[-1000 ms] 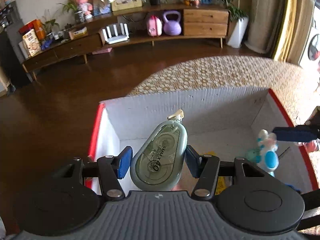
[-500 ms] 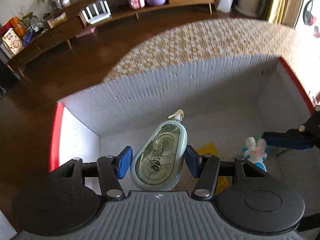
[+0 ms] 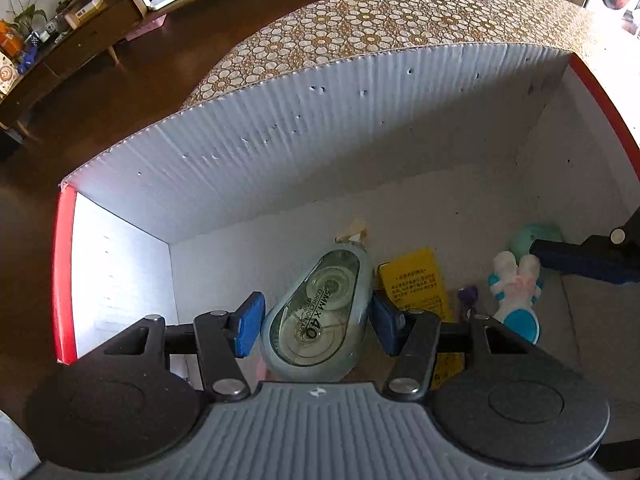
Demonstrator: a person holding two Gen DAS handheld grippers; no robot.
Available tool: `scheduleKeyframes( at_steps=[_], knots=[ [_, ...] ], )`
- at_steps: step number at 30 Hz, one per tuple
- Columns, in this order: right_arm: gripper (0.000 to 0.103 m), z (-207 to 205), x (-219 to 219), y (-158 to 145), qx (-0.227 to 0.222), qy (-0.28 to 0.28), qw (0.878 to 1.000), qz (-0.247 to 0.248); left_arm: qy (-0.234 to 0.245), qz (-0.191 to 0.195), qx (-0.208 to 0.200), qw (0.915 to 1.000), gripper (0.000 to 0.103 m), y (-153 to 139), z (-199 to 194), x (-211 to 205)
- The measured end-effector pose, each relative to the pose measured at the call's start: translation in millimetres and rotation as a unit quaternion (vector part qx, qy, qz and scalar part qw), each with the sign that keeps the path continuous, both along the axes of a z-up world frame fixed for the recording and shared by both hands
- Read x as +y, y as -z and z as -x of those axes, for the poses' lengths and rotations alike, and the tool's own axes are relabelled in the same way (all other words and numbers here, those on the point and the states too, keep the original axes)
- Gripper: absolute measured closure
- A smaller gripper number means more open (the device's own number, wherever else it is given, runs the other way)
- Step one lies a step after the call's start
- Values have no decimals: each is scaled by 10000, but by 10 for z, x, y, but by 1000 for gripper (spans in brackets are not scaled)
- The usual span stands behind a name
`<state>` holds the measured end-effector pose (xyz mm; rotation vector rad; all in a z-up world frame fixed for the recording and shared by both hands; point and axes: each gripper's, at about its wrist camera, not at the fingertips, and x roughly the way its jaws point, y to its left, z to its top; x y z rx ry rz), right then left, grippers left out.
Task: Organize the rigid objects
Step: 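Open both tools to drop the roller and figure into the box, then move both tools back over the table toward the remaining objects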
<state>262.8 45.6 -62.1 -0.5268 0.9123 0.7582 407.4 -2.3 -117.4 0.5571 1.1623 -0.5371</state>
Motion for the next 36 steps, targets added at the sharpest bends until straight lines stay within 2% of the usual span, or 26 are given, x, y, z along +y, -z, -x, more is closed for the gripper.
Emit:
scheduleKeyframes(
  at_steps=[4,13,18,25,36],
  knots=[
    [36,7,-16,-25,8,20,10000,-74,-20,0,-3,10000,46,-11,-3,-2],
    [30,81,-143,-138,29,38,9994,-330,-122,261,-23,9996,40,-151,73,53],
    [28,155,-239,-253,22,30,9989,-477,-112,372,-232,9990,37,-317,204,97],
    [20,290,-371,-506,-88,1,9974,-717,-196,632,-461,9967,37,-584,398,201],
    [15,587,-770,-895,-293,153,9930,-1138,-336,1116,-879,9893,37,-996,815,419]
  ],
)
